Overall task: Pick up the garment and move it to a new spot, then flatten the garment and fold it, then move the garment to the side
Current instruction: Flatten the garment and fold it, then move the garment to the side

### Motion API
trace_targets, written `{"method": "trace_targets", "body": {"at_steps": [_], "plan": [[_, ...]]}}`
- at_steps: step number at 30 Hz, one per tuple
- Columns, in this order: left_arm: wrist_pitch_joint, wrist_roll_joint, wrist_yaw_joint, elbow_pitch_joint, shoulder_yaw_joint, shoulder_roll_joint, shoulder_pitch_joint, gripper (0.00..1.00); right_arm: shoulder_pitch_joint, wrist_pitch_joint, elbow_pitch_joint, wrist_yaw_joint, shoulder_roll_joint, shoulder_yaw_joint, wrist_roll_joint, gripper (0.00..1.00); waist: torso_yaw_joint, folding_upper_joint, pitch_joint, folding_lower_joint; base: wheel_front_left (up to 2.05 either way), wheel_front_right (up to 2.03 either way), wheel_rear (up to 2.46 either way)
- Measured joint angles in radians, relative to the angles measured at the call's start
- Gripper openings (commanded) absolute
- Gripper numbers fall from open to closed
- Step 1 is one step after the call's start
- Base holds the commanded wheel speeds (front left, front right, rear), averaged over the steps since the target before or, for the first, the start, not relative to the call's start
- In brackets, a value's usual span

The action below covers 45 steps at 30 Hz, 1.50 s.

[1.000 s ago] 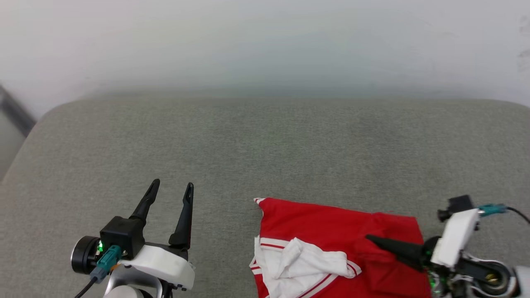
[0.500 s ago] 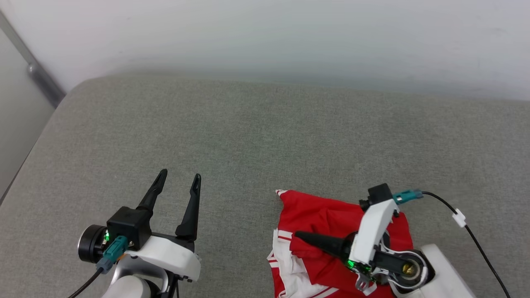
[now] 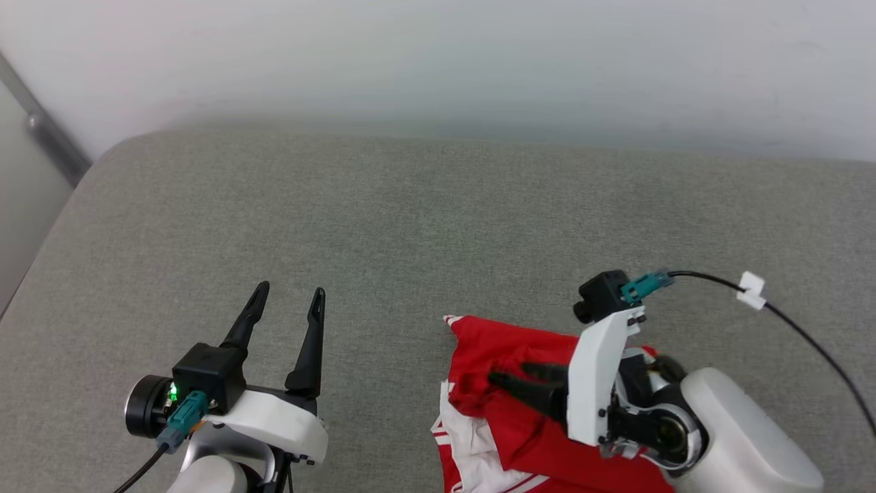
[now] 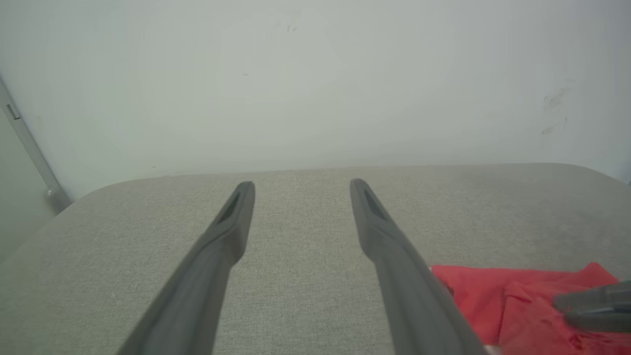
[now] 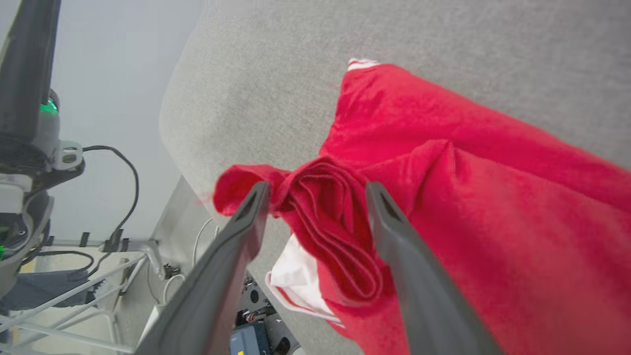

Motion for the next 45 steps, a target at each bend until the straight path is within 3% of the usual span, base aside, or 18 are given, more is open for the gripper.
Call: {"method": "trace_targets", "body": {"at_steps": [5,11,18,23,32,45], "plan": [[-0.001,0.0,0.012,0.002,-0.002,-0.003,0.005,1.0,-0.004,-0.095,-0.052,0.0,-0.077,-0.023,-0.176,1.0,-0.02,0.0,-0.018,0.0,0.0,0.0,0.0],[-0.003,-0.001,0.031,0.001,0.007,0.002,0.029,1.0,0.074,-0.272,-0.13,0.0,-0.123,-0.2,-0.388,1.0,-0.052,0.0,-0.036,-0.0001,0.0,0.0,0.0],[-0.001,-0.002,0.058,-0.008,0.016,0.005,0.048,1.0,0.213,-0.471,-0.224,0.0,-0.078,-0.431,-0.57,1.0,-0.095,0.0,-0.053,0.0,0.0,0.0,0.0],[-0.002,-0.006,0.074,-0.006,0.021,0.011,0.072,1.0,0.322,-0.576,-0.323,0.0,-0.017,-0.54,-0.657,1.0,-0.112,0.0,-0.074,-0.0001,0.0,0.0,0.0],[-0.012,-0.008,0.095,0.007,0.027,0.016,0.12,1.0,0.481,-0.694,-0.446,0.0,0.04,-0.536,-0.732,1.0,-0.135,0.0,-0.098,-0.0001,0.0,0.0,0.0],[-0.017,-0.016,0.098,0.03,0.025,0.011,0.144,1.0,0.533,-0.657,-0.477,0.0,0.064,-0.53,-0.735,1.0,-0.141,0.0,-0.104,-0.0001,0.0,0.0,0.0]]}}
